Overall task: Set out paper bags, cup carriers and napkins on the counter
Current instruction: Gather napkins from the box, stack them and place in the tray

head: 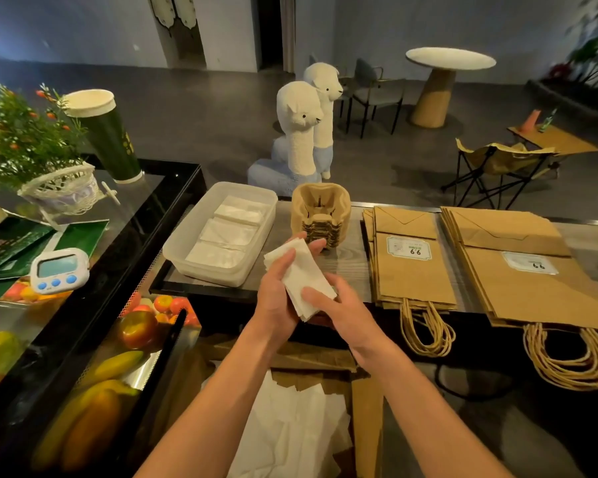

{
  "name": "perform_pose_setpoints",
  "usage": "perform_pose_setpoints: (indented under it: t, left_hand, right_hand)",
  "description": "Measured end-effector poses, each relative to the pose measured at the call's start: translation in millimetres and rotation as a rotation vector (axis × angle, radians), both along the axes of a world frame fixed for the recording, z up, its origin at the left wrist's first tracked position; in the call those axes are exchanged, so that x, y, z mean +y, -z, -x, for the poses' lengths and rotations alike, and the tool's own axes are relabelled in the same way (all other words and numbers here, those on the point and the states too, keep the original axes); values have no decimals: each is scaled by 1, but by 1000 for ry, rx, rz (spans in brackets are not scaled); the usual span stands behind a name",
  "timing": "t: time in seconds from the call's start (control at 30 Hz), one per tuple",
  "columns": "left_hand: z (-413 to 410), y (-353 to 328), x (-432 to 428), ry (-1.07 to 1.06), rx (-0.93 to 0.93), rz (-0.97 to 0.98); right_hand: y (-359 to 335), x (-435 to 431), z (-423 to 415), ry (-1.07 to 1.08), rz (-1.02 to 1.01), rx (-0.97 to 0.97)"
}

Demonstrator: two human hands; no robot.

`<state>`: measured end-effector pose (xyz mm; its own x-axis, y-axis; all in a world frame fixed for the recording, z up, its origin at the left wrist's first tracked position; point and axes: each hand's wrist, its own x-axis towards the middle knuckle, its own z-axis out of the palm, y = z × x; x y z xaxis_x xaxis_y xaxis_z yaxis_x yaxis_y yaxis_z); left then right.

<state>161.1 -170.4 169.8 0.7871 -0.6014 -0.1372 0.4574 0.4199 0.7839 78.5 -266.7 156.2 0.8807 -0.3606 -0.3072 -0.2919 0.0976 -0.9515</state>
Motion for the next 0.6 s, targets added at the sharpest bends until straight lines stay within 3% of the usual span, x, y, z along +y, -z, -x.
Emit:
perform_pose_setpoints:
  t: [0.13, 0.27, 0.43, 0.5, 0.6]
  left_hand:
    - [-7, 0, -11, -31, -217, -168]
    - [-20, 0, -4, -85, -373, -306]
    - [-36, 15, 2, -37, -505, -463]
    - [-38, 23, 2, 19, -532, -548]
    - [-35, 32, 0, 61, -544, -618]
  right_hand:
    - [-6, -7, -6, 136, -127, -77]
    - [-10, -24, -12, 244, 286, -191]
    - [6, -45, -26, 171, 708, -224]
    - [17, -47, -30, 91, 752, -140]
    - [30, -41, -29, 36, 659, -84]
